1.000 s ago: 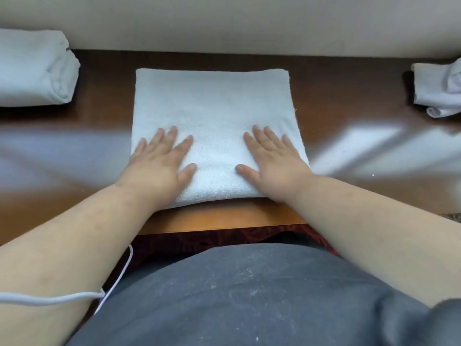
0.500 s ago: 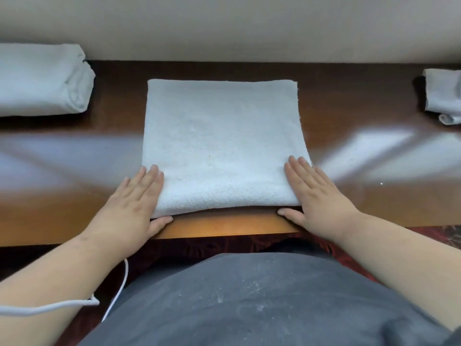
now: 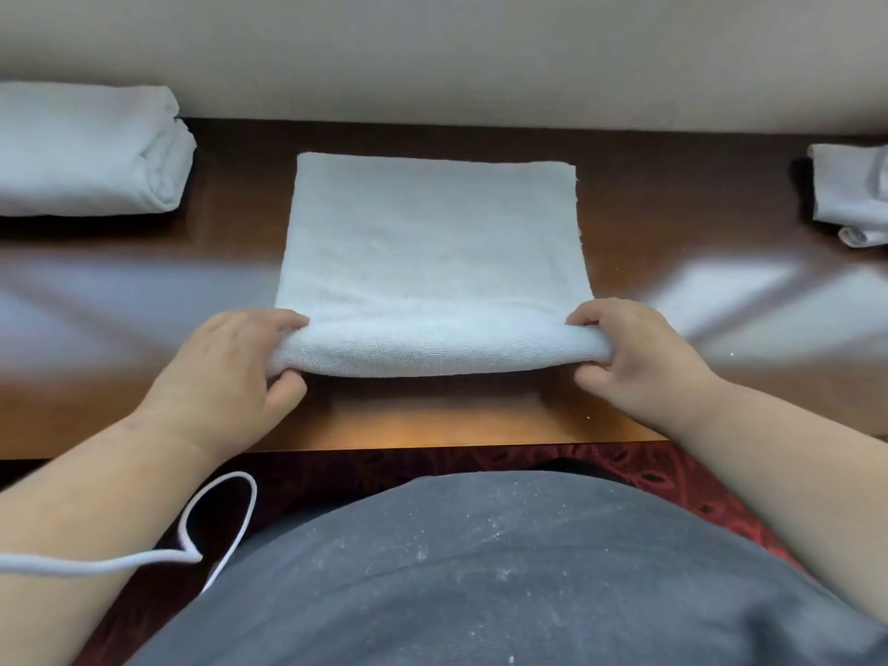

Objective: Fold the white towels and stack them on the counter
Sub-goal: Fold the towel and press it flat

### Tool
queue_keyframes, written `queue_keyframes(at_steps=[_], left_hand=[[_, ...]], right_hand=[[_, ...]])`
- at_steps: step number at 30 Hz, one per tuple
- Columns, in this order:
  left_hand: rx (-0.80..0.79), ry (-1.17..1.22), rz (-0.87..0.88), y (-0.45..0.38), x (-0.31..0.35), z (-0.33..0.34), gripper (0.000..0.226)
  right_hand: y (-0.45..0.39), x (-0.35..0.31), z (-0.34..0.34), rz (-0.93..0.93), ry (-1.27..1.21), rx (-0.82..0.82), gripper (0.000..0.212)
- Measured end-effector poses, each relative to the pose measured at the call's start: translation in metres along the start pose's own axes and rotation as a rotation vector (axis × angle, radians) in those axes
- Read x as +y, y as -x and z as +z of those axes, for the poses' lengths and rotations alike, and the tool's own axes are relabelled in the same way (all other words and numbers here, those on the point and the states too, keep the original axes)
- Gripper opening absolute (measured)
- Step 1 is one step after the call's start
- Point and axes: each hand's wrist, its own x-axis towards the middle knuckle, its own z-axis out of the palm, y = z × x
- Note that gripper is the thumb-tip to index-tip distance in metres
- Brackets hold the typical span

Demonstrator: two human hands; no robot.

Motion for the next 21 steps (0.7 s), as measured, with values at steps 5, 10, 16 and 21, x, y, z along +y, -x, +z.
queue_keyframes(at_steps=[5, 10, 16, 21], left_hand=[[0.152, 0.524, -0.137, 0.006, 0.008, -0.036, 0.053], [0.381, 0.84, -0.351, -0.044, 0.019, -0.039, 0.033], [0.346, 0.776, -0.602, -0.126, 0.016, -0.014, 0.047], [0.191, 0.653, -0.74, -0.166, -0.003, 0.006, 0.067]], right_hand=[[0.017, -0.015, -0.034, 0.163, -0.47, 0.184, 0.051], [-0.024, -0.023, -0.045, 0.285, -0.58, 0.425, 0.042], [-0.114, -0.016, -0.021, 0.514, -0.612, 0.484, 0.049], [-0.156, -0.003, -0.007, 0.726, -0.545, 0.374, 0.058]])
